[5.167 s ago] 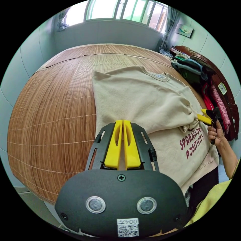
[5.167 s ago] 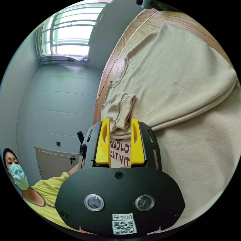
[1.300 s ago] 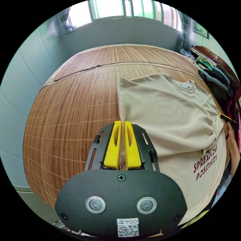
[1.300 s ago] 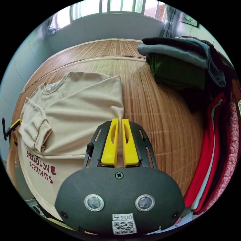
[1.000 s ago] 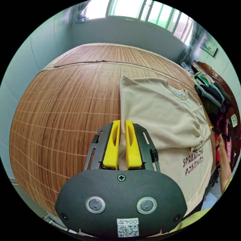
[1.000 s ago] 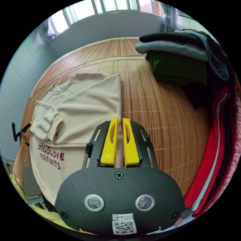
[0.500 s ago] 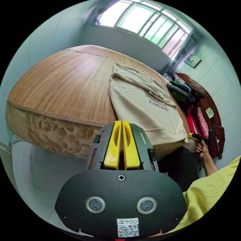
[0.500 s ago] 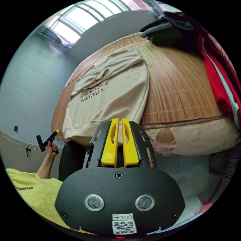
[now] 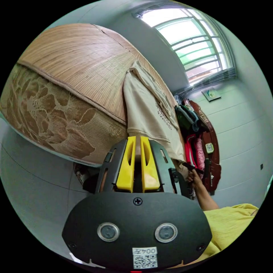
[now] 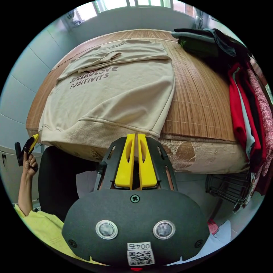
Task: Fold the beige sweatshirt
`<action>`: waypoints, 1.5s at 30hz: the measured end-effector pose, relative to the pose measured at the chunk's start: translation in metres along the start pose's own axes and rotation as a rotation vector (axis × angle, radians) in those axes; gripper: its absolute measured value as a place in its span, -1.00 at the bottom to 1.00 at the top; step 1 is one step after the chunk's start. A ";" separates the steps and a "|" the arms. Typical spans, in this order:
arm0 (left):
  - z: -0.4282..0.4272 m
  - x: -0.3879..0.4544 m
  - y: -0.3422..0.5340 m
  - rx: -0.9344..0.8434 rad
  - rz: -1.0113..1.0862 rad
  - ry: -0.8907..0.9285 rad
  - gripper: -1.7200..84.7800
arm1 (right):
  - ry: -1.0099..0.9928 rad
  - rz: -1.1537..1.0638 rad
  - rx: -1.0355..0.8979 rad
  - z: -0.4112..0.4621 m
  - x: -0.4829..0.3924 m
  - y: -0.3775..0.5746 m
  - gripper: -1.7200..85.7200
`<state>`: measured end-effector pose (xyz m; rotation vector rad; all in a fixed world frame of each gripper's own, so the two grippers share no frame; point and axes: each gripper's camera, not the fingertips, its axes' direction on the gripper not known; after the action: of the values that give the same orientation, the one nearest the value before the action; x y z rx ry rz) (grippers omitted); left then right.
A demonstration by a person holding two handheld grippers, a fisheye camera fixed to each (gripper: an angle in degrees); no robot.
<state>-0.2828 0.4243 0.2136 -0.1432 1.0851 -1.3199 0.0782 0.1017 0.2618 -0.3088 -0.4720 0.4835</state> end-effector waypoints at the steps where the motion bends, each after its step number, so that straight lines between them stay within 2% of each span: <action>1: -0.005 -0.012 0.003 0.019 -0.027 0.052 -0.87 | -0.021 0.020 0.005 0.000 0.004 0.005 -0.93; 4: -0.010 -0.041 0.012 0.033 -0.098 0.144 -0.82 | -0.105 0.083 0.022 0.002 0.019 0.018 -0.93; 8: -0.010 -0.066 0.024 0.002 -0.107 0.158 -0.79 | -0.173 0.112 0.035 0.004 0.032 0.035 -0.93; 17: -0.012 -0.087 0.036 0.033 -0.095 0.226 -0.79 | -0.096 0.082 0.046 0.006 0.017 0.064 -0.94; 28: -0.016 -0.111 0.050 0.059 -0.164 0.279 -0.80 | -0.094 0.081 0.056 0.010 0.012 0.094 -0.94; 36: -0.011 -0.098 0.050 0.056 -0.138 0.342 -0.83 | -0.081 0.074 0.057 0.013 0.006 0.112 -0.94; 40: -0.045 -0.068 0.049 0.153 -0.096 0.199 -0.88 | -0.107 0.084 0.060 0.016 0.007 0.121 -0.94; 43: -0.052 -0.065 0.048 0.102 -0.102 0.056 -0.90 | -0.143 0.104 0.064 0.018 0.011 0.127 -0.93; 45: -0.049 -0.068 0.049 0.083 -0.118 0.053 -0.91 | -0.190 0.114 0.061 0.018 0.017 0.129 -0.93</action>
<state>-0.2738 0.5194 0.1937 -0.1127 1.0781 -1.4798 0.0345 0.2223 0.2328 -0.2325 -0.6250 0.6409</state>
